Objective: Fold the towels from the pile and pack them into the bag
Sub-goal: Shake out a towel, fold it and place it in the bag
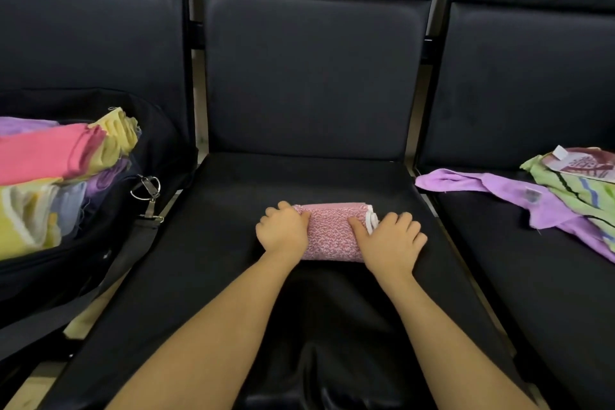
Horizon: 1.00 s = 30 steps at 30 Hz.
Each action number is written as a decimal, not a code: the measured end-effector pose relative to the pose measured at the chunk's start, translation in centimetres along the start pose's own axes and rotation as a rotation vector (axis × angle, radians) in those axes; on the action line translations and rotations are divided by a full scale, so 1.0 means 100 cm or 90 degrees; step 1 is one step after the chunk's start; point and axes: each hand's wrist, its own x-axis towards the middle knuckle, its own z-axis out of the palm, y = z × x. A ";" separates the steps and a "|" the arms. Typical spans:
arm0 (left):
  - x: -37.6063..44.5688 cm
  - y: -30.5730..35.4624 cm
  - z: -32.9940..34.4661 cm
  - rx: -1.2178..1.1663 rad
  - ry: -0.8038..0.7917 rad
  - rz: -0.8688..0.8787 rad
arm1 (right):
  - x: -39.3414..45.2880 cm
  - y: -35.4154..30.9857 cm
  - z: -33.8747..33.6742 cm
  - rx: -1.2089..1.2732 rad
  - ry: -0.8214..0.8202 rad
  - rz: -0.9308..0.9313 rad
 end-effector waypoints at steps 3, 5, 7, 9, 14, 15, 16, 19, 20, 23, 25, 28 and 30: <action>-0.003 0.003 0.003 0.036 0.008 0.019 | -0.004 -0.001 -0.001 0.002 0.016 -0.007; -0.007 0.001 0.003 0.028 0.020 0.028 | -0.004 -0.001 -0.004 0.005 -0.074 0.014; -0.012 -0.003 0.001 -0.005 0.037 0.033 | -0.005 -0.001 -0.005 0.043 -0.095 0.029; -0.018 -0.009 -0.007 -0.056 0.052 0.042 | -0.013 -0.005 -0.010 0.082 -0.087 0.038; -0.030 -0.041 -0.050 -0.118 0.142 0.070 | -0.028 -0.031 -0.039 0.236 -0.066 0.011; -0.031 -0.047 -0.062 -0.111 0.168 0.073 | -0.031 -0.040 -0.048 0.266 -0.058 -0.006; -0.032 -0.054 -0.075 -0.102 0.192 0.076 | -0.034 -0.050 -0.057 0.296 -0.050 -0.025; -0.030 -0.074 -0.117 -0.077 0.259 0.079 | -0.041 -0.085 -0.086 0.388 -0.036 -0.066; -0.029 -0.082 -0.132 -0.076 0.278 0.080 | -0.044 -0.099 -0.095 0.423 -0.038 -0.078; -0.022 -0.112 -0.176 -0.094 0.323 0.078 | -0.054 -0.144 -0.118 0.514 -0.053 -0.120; -0.010 -0.135 -0.200 -0.096 0.348 0.071 | -0.058 -0.177 -0.128 0.556 -0.058 -0.143; 0.015 -0.172 -0.230 -0.111 0.361 0.056 | -0.058 -0.229 -0.136 0.589 -0.064 -0.172; 0.037 -0.197 -0.246 -0.104 0.367 0.036 | -0.053 -0.265 -0.136 0.600 -0.076 -0.195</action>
